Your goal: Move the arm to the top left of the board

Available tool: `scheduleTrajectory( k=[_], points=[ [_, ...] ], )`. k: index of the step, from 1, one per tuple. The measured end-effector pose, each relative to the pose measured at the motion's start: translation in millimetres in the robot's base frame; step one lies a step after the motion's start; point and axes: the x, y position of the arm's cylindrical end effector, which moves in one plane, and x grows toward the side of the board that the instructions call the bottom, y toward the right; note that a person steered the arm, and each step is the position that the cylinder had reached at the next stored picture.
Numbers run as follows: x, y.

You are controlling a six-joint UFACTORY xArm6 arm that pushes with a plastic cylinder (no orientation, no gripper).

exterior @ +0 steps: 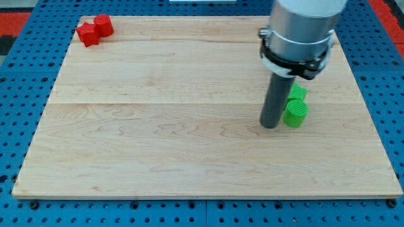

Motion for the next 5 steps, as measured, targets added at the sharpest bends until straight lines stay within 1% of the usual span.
scheduleTrajectory(
  k=[1, 2, 3, 4, 5],
  points=[
    [-10.8, -14.6],
    [-99.2, -58.9],
    [-184.6, -86.9],
    [-273.2, -199.3],
    [-296.7, -246.2]
  ],
)
